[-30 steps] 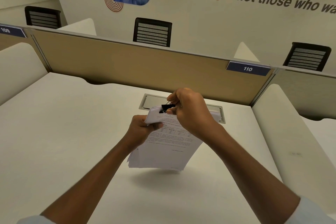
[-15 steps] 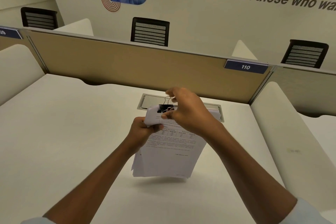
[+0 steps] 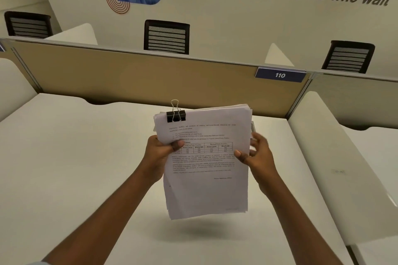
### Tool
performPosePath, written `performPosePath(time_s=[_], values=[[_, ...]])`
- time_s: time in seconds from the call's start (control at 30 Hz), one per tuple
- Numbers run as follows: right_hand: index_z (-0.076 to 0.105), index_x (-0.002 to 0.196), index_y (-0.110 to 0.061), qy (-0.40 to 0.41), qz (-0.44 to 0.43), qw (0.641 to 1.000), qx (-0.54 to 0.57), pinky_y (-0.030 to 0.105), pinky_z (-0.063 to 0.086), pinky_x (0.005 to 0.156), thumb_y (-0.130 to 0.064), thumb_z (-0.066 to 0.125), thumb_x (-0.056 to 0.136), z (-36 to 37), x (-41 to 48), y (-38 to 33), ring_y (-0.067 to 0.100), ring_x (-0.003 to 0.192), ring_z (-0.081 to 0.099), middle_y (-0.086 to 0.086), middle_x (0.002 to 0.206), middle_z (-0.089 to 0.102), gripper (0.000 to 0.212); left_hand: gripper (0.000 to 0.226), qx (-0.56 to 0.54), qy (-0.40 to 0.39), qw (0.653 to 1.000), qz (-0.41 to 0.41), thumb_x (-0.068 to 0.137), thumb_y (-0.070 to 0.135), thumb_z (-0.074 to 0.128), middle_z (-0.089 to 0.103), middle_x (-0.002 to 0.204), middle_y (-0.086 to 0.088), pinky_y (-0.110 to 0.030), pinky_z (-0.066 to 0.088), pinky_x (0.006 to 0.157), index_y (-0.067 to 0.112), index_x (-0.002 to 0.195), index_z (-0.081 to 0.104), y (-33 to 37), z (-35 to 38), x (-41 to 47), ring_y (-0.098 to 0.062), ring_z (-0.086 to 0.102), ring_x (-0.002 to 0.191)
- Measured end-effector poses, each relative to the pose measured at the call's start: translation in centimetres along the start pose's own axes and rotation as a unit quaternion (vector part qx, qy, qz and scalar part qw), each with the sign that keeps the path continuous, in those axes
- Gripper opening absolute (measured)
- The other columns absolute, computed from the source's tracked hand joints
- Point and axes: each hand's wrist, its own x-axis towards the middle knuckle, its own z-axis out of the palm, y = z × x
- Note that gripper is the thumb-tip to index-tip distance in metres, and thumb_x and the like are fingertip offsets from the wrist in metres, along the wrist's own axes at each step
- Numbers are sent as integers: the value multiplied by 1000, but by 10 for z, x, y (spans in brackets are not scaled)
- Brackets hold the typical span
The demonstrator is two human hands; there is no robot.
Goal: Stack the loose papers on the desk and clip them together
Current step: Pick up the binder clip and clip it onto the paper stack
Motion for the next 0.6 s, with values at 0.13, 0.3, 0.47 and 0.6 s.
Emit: performPosePath(time_s=[0.13, 0.3, 0.47, 0.6], values=[[58, 114, -17, -31, 16, 999, 21, 50, 57, 86, -18, 73, 80, -14, 5, 19, 30, 98, 67, 4, 111, 69, 37, 25, 5, -6, 1000, -24, 71, 10, 71, 77, 94, -6, -41, 62, 71, 15, 96, 72, -9, 14, 9, -30, 74, 88], [64, 108, -12, -7, 27, 1000, 13, 50, 56, 86, -10, 63, 89, -32, 14, 38, 28, 95, 69, 6, 108, 71, 19, 23, 1, -16, 998, -62, 77, 3, 73, 77, 93, -6, -39, 62, 69, 10, 99, 68, -25, 41, 25, -28, 75, 85], [58, 116, -12, 3, 38, 999, -29, 45, 56, 88, -14, 57, 93, -53, 26, 67, 22, 101, 66, 3, 115, 67, 23, 19, 25, -17, 993, -111, 82, 5, 71, 77, 91, -2, -30, 61, 63, 11, 100, 67, -46, 70, 47, -22, 75, 82], [59, 109, -11, 42, 54, 997, -43, 42, 55, 87, -10, 57, 90, -73, 36, 93, 21, 99, 65, 3, 110, 67, 19, 24, 126, -49, 979, -151, 83, 26, 73, 75, 99, 2, -31, 61, 69, 20, 106, 68, -77, 85, 61, -19, 74, 89]])
